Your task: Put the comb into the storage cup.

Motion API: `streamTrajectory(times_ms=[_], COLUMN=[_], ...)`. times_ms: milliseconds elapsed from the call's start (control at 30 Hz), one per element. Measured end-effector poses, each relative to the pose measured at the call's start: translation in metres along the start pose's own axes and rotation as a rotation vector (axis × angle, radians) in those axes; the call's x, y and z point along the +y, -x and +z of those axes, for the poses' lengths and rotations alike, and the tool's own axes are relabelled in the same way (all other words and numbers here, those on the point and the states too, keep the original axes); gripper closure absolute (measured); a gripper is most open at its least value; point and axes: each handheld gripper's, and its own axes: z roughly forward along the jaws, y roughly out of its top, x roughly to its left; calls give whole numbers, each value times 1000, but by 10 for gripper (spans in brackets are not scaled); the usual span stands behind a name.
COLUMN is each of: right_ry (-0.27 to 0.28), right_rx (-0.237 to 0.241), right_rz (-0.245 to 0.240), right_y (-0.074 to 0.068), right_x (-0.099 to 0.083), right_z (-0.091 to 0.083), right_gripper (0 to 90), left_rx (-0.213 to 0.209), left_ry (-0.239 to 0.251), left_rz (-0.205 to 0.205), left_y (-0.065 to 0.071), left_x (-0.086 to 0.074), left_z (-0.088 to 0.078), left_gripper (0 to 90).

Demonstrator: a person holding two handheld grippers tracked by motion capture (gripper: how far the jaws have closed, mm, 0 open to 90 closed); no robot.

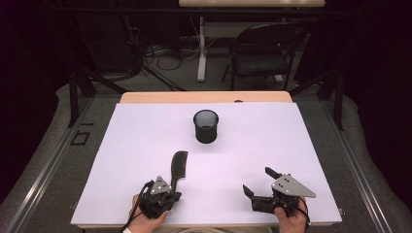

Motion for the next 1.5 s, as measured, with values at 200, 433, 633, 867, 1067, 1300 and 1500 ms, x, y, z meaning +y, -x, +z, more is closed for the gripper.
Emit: streamTrajectory(times_ms=[200, 433, 633, 867, 1067, 1300, 1500], right_ry=[-4, -4, -5, -5, -6, -6, -8], right_rx=[0, 0, 0, 1, 0, 2, 4], right_rz=[-1, -1, -2, -1, -1, 3, 8], right_y=[0, 0, 0, 0, 0, 0, 0], right_x=[0, 0, 0, 0, 0, -1, -1], right_z=[0, 0, 0, 0, 0, 1, 1], right_gripper=[67, 67, 67, 68, 68, 68, 68], left_rx=[12, 24, 35, 43, 51, 53, 57], left_ry=[-16, -31, -31, -37, -33, -33, -34], left_rz=[-7, -2, -8, -21, -34, -36, -36], left_y=[-2, -4, -6, -14, -17, -19, -20], left_x=[-2, -3, -3, -4, -5, -5, -5], left_z=[-2, -3, -4, -8, -10, -12, -12], left_gripper=[900, 900, 900, 900, 900, 900, 900])
